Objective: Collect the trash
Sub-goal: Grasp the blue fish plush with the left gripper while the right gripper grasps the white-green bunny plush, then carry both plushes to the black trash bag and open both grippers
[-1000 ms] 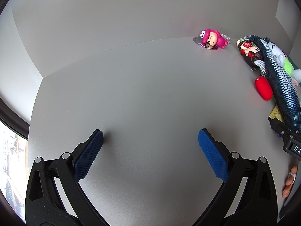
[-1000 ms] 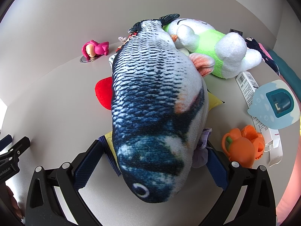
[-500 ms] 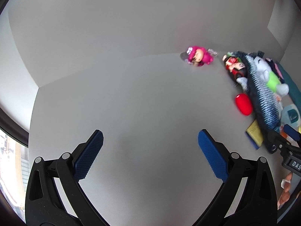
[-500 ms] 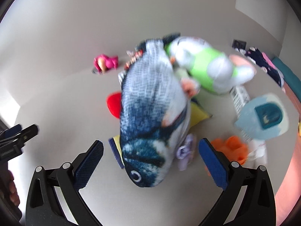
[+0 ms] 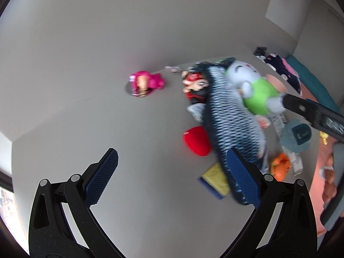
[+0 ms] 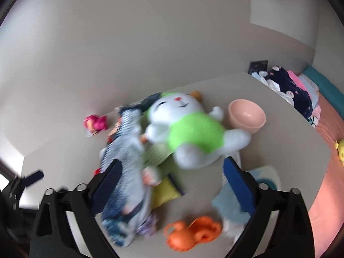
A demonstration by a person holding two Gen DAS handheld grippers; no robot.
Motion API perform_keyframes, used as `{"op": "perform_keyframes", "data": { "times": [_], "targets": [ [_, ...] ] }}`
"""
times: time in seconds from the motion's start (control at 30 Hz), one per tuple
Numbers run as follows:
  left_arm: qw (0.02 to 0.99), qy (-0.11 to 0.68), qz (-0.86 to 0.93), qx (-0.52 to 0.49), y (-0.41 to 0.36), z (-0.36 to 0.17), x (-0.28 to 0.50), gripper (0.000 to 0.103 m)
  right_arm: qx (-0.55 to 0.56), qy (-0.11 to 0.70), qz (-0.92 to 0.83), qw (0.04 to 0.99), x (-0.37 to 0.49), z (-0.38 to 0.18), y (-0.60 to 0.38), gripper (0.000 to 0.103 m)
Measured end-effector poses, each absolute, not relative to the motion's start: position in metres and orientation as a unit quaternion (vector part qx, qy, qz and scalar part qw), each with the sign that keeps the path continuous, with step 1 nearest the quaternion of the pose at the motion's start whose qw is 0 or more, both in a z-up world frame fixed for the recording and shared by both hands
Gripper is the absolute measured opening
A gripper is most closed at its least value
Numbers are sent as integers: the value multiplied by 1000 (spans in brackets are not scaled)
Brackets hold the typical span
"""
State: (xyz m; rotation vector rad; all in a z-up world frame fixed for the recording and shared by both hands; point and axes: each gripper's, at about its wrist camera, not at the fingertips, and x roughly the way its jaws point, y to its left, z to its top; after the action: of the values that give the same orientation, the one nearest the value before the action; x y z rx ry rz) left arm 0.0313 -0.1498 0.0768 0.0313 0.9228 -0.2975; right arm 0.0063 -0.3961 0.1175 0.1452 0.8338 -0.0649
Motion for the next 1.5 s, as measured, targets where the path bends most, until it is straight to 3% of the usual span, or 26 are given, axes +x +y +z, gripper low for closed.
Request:
{"op": "perform_keyframes", "data": {
  "times": [0.07,0.23,0.3,0.37,0.4,0.43,0.47,0.5,0.6,0.67,1.17,1.5],
  "targets": [
    [882,445,-155,18,-173,77,36,98,71,418,-34,905,22,111,-407,79],
    [875,454,-166,36,-216,74,44,97,58,455,-36,888,51,88,-416,71],
    [872,459,-168,42,-231,68,48,97,57,468,-43,881,58,77,-421,57],
    [870,461,-164,59,-245,62,53,97,67,481,-38,873,63,68,-425,37],
    [870,461,-162,68,-251,58,55,94,61,486,-41,871,64,64,-425,34],
    [869,462,-158,78,-256,53,57,86,56,485,-42,872,63,64,-425,30],
    [865,468,-162,79,-258,47,59,62,57,480,-41,874,62,65,-425,27],
    [859,477,-176,66,-258,42,62,45,65,470,-40,879,59,69,-426,26],
    [862,468,-191,40,-251,38,64,24,74,444,-41,892,50,85,-427,22],
    [865,458,-206,17,-242,46,62,21,77,430,-43,899,46,97,-428,21],
    [896,353,-268,29,-247,153,-11,20,97,326,-75,938,-54,205,-481,19],
    [870,332,-358,71,-327,165,-81,20,108,287,-165,938,-165,228,-547,19]
  ]
}}
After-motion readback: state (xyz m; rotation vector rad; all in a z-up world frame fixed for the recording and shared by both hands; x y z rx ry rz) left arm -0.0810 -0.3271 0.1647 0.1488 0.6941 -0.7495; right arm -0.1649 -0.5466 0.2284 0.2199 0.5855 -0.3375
